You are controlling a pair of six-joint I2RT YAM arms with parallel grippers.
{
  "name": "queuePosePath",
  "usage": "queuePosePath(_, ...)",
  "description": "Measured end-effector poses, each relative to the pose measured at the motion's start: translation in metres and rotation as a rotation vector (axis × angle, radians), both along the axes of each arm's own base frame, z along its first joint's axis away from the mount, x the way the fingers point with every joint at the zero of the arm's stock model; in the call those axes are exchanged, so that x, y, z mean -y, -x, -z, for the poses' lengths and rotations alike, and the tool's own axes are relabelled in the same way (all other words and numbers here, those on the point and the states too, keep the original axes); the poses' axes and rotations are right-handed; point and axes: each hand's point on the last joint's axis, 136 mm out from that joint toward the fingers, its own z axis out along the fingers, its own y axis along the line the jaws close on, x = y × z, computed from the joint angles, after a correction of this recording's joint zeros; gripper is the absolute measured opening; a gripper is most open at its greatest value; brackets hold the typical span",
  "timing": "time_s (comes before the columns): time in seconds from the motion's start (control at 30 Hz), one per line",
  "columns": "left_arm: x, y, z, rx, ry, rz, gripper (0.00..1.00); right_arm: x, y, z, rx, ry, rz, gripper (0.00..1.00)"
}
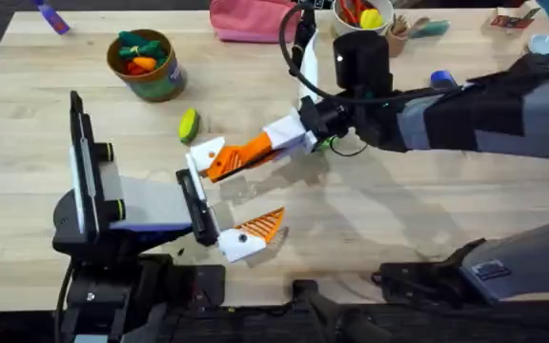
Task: Pick up the gripper from the table and insert it into the empty holder that is missing its gripper. Then pick up a screw, insert it into the mounting hole, and use the screwdriver to tighten it. Finally, clean up the table by picking up the vegetable and placing it into the bucket.
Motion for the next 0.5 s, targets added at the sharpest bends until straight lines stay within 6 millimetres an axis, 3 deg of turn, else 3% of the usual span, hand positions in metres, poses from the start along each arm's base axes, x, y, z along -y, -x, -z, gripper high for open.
queuePosePath(0.5, -0.001, -0.002, 0.0, -0.002, 0.0, -0.01, 0.985, -0.01, -0.012, -0.002, -0.089, 0.06, 0.081, 0.009)
